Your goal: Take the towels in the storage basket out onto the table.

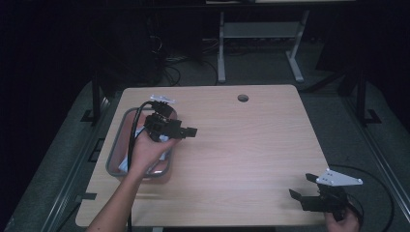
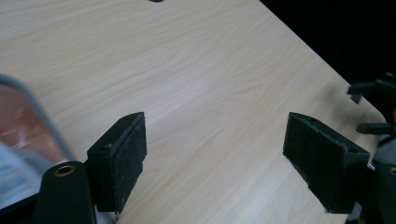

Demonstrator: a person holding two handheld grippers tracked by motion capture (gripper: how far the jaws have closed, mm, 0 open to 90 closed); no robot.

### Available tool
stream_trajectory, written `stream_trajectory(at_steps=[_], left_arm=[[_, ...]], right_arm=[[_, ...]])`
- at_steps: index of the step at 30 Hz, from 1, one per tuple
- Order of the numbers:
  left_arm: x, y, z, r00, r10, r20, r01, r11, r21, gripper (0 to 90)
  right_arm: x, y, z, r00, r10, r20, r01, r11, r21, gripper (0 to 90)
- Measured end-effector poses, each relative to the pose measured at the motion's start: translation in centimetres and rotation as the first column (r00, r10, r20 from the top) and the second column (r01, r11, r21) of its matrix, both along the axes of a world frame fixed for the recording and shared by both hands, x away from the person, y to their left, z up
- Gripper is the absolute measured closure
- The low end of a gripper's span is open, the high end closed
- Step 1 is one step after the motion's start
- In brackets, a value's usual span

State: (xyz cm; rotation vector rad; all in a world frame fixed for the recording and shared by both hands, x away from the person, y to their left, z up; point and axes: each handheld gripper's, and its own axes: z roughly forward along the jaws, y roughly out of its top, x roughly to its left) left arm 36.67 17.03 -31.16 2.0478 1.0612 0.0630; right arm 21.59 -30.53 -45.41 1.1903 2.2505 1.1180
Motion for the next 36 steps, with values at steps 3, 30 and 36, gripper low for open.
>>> stream_trajectory(at_steps=[3, 30, 36], left_arm=[[0.2, 0.9, -0.1, 0.9997, 0.026, -0.001, -0.026, 0.9995, 0.016, 20.5], [0.2, 10.2, -1.4, 0.9652, 0.259, -0.034, -0.259, 0.9658, 0.017, 21.5], [0.2, 11.8, -2.5, 0.9495, 0.310, -0.051, -0.308, 0.9508, 0.032, 21.5]], right_arm=[[0.0, -0.1, -0.1, 1.0000, 0.000, -0.001, 0.000, 1.000, 0.001, 14.1], [0.0, 0.2, -0.1, 1.0000, 0.005, -0.005, -0.005, 1.000, -0.005, 14.1], [0.1, 0.3, -0.1, 0.9999, 0.011, -0.003, -0.011, 1.000, -0.009, 14.1]])
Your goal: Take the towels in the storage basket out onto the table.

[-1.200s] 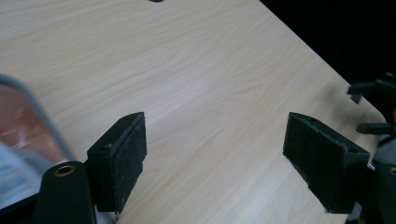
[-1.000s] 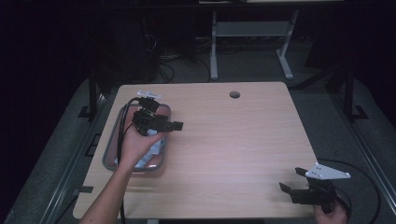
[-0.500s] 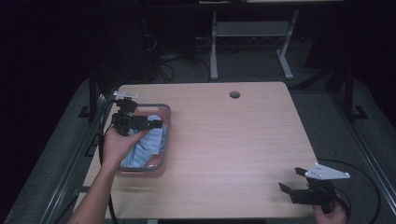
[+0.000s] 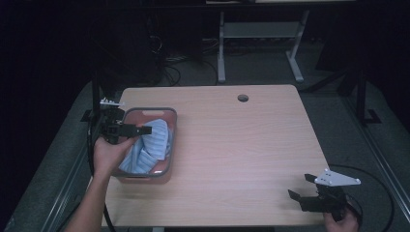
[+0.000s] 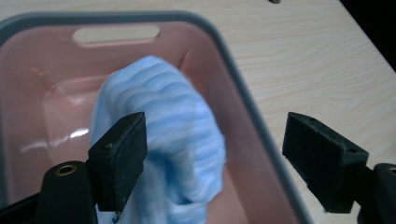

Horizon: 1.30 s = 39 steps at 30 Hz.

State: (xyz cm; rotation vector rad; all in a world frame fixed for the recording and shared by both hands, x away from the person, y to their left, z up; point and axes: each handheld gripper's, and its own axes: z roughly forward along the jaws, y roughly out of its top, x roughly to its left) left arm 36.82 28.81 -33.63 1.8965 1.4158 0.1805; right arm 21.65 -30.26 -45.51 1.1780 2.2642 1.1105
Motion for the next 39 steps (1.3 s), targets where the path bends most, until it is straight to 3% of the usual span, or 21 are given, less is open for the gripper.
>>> stream_trajectory(at_steps=[9, 13, 17, 23, 28, 33, 39], left_arm=[[0.1, 0.7, -1.3, 0.9994, 0.026, -0.022, -0.026, 0.9993, 0.027, 21.5], [0.3, 0.3, -2.3, 0.9983, 0.019, -0.055, -0.016, 0.9982, 0.058, 21.4], [0.4, -0.1, -3.2, 0.9961, 0.010, -0.088, -0.005, 0.9985, 0.054, 21.4], [0.6, -0.9, -4.4, 0.9903, -0.001, -0.139, 0.018, 0.9926, 0.120, 22.8], [0.6, -1.3, -4.9, 0.9878, 0.003, -0.156, 0.023, 0.9858, 0.166, 32.3], [0.7, -1.7, -5.2, 0.9878, 0.001, -0.156, 0.031, 0.9786, 0.203, 50.0], [0.9, -2.3, -5.8, 0.9837, -0.019, -0.179, 0.064, 0.9664, 0.249, 58.3]], right_arm=[[0.0, 0.1, 0.0, 1.0000, 0.001, -0.005, -0.001, 1.000, 0.000, 14.1], [-0.1, 0.2, 0.0, 1.0000, 0.005, -0.005, -0.005, 1.000, -0.003, 14.1], [-0.1, 0.1, 0.0, 1.0000, 0.006, -0.003, -0.006, 1.000, 0.000, 14.1], [-0.1, 0.2, 0.0, 0.9999, 0.011, -0.004, -0.011, 1.000, 0.000, 14.0], [-0.1, 0.2, 0.0, 0.9999, 0.012, -0.004, -0.012, 1.000, 0.001, 14.1], [-0.1, 0.2, 0.1, 0.9999, 0.011, -0.001, -0.011, 1.000, 0.003, 14.1], [-0.1, 0.3, 0.1, 0.9999, 0.016, 0.000, -0.016, 1.000, -0.001, 14.1]])
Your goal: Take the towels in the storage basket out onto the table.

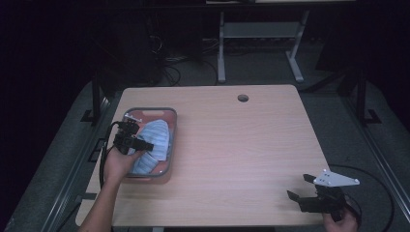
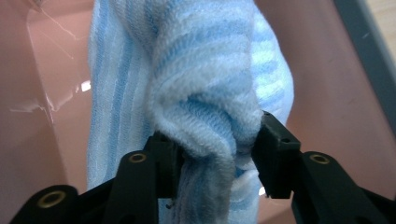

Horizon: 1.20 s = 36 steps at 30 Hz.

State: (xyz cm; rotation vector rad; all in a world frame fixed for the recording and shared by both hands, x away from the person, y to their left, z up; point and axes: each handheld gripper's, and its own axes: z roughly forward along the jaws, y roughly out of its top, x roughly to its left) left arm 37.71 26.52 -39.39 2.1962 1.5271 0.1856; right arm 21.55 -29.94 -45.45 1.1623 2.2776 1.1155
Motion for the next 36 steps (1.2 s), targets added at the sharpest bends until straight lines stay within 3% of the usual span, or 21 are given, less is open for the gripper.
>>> stream_trajectory(at_steps=[5, 9, 24, 36], left_arm=[[0.0, -0.5, -0.2, 1.0000, -0.007, -0.002, 0.007, 0.9990, 0.045, 70.3], [-0.2, -0.6, 0.0, 0.9999, -0.006, 0.009, 0.005, 0.9991, 0.041, 75.0], [-1.2, 1.2, 1.5, 0.9984, 0.011, 0.055, -0.008, 0.9983, -0.057, 76.8], [-2.2, 2.8, 3.6, 0.9940, 0.018, 0.108, -0.003, 0.9900, -0.141, 77.6]], right_arm=[[0.0, 0.0, 0.0, 1.0000, 0.001, 0.001, -0.001, 1.000, 0.002, 14.1], [-0.1, -0.1, 0.1, 1.0000, -0.005, 0.002, 0.005, 1.000, 0.010, 14.0], [0.0, 0.1, 0.0, 1.0000, -0.005, 0.000, 0.005, 1.000, 0.015, 14.0], [0.0, 0.1, 0.1, 1.0000, -0.006, 0.002, 0.006, 1.000, 0.017, 14.1]])
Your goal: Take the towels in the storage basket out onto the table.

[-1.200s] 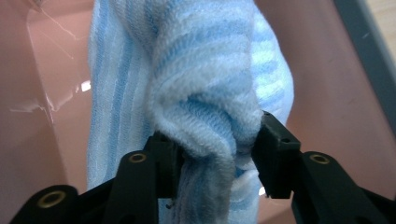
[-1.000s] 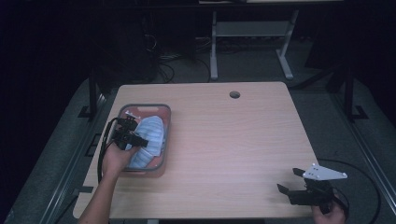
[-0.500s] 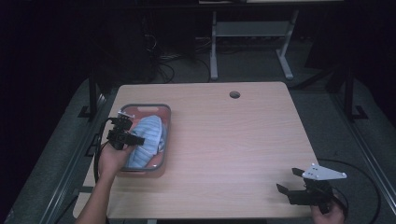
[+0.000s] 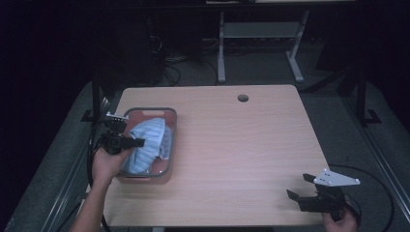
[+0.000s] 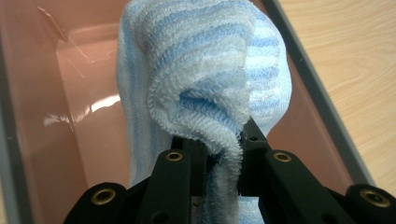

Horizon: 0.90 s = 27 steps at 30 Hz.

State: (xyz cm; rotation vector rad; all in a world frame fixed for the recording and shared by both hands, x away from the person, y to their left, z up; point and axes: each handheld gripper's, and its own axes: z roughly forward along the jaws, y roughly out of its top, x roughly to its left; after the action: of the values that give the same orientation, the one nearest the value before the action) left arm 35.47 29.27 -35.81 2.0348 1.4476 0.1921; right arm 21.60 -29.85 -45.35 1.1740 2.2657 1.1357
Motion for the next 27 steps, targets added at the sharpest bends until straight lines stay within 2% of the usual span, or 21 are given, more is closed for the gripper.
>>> stream_trajectory(at_steps=[3, 10, 14, 19, 27], left_arm=[[-0.1, 0.3, 0.4, 0.9999, 0.007, 0.012, -0.007, 0.9997, -0.022, 77.7], [-0.3, 0.4, 1.6, 0.9996, 0.001, 0.030, 0.000, 0.9996, -0.028, 77.8], [-0.5, 0.5, 2.4, 0.9987, -0.004, 0.050, 0.007, 0.9982, -0.059, 77.9], [-0.6, 0.6, 4.1, 0.9973, -0.005, 0.073, 0.009, 0.9982, -0.059, 78.1], [-0.7, 0.7, 5.4, 0.9950, 0.003, 0.100, 0.004, 0.9969, -0.078, 78.1]], right_arm=[[0.1, 0.0, 0.0, 1.0000, 0.001, 0.001, -0.001, 1.000, -0.003, 14.0], [0.0, 0.1, 0.0, 1.0000, 0.002, 0.001, -0.002, 1.000, -0.005, 14.1], [0.0, 0.1, 0.1, 1.0000, -0.003, 0.005, 0.003, 1.000, -0.004, 14.1], [0.0, 0.4, 0.2, 1.0000, 0.002, 0.003, -0.002, 1.000, -0.010, 14.1], [0.0, 0.2, 0.2, 1.0000, 0.001, 0.000, -0.001, 1.000, -0.007, 14.1]])
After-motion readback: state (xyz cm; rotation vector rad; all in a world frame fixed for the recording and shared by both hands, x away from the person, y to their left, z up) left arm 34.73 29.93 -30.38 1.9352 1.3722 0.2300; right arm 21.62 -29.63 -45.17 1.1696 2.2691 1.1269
